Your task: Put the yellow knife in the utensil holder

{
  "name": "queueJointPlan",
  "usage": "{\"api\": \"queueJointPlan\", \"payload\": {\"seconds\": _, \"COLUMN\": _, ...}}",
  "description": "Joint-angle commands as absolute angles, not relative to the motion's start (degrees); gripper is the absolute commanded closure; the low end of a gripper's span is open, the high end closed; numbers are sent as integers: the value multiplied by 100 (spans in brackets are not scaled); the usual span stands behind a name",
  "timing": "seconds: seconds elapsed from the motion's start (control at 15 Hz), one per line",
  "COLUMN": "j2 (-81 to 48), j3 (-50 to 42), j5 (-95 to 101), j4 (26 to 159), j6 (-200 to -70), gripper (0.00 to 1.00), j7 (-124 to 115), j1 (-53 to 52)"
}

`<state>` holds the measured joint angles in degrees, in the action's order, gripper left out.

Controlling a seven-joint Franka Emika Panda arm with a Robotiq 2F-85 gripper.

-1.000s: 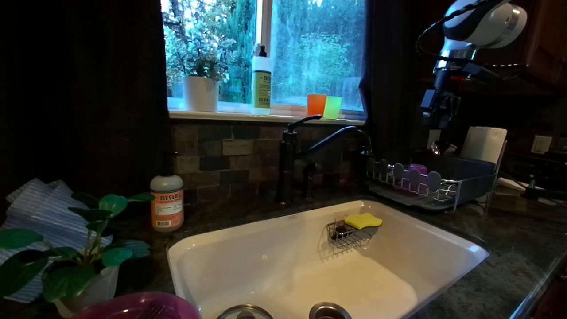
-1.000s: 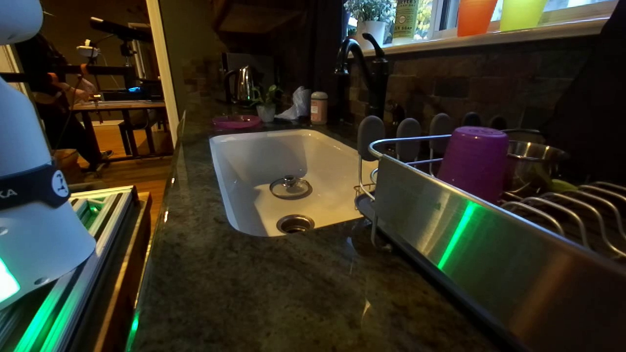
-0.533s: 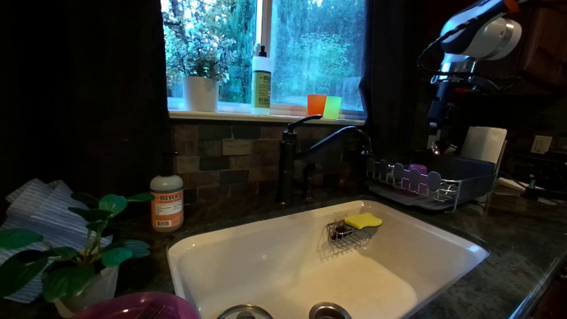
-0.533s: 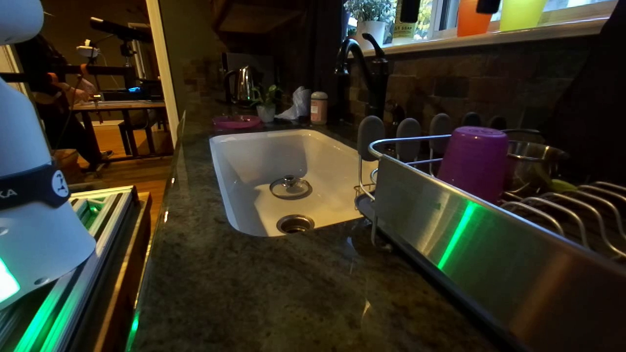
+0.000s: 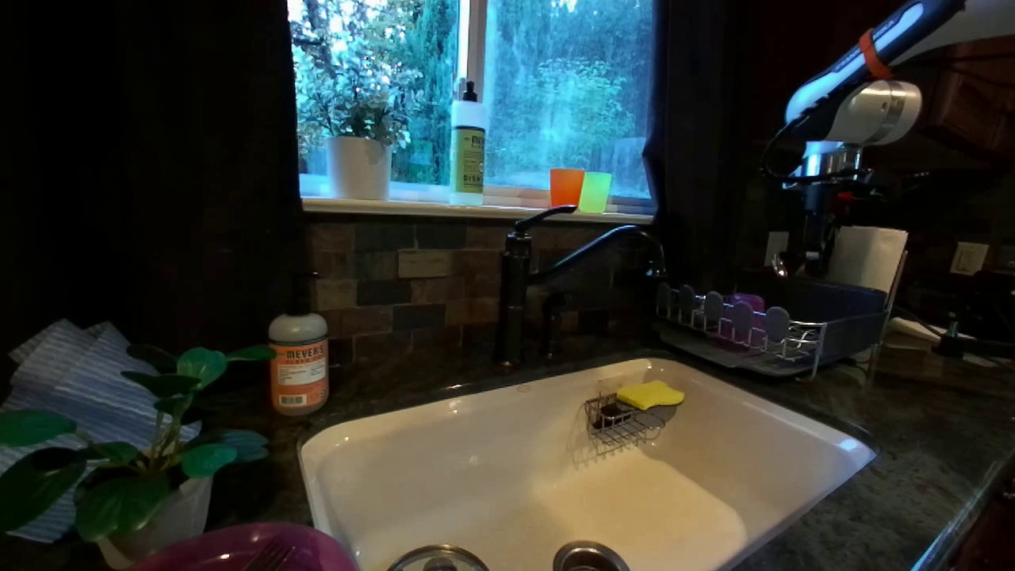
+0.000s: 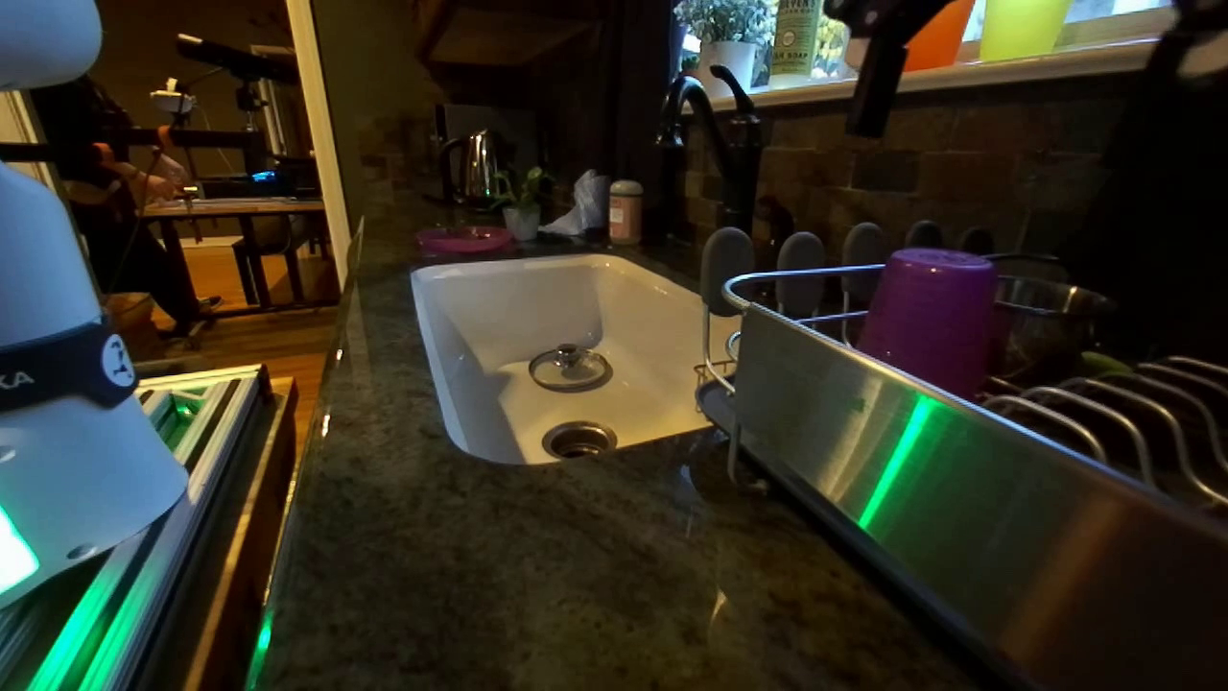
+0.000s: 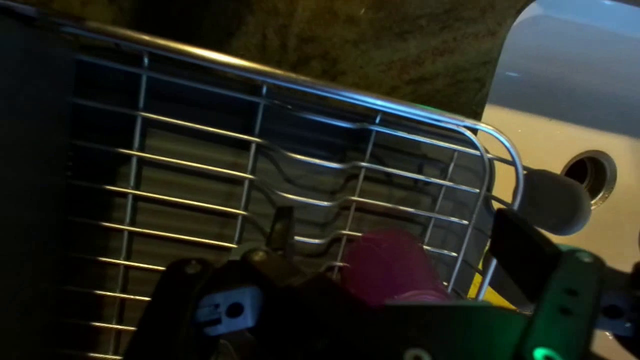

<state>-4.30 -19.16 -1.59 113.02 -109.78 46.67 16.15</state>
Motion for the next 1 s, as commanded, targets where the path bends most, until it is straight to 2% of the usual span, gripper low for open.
{"api": "queueJointPlan", "payload": {"seconds": 0.0, "j2": -523, "j3": -1835, "j5": -175, "j4": 11122, "j6": -10860, "gripper": 0, "j7": 4772, "j1": 1810}}
{"api": "queueJointPlan", "payload": {"seconds": 0.27, "j2": -625, "j3": -1840, "j5": -203, "j4": 10932, "j6": -10768, "gripper": 0, "j7": 4866, "j1": 1890}}
{"api": "queueJointPlan", "payload": {"seconds": 0.93, "j2": -569, "j3": -1776, "j5": 142, "j4": 11598, "j6": -12464, "gripper": 0, "j7": 6378, "j1": 1924}}
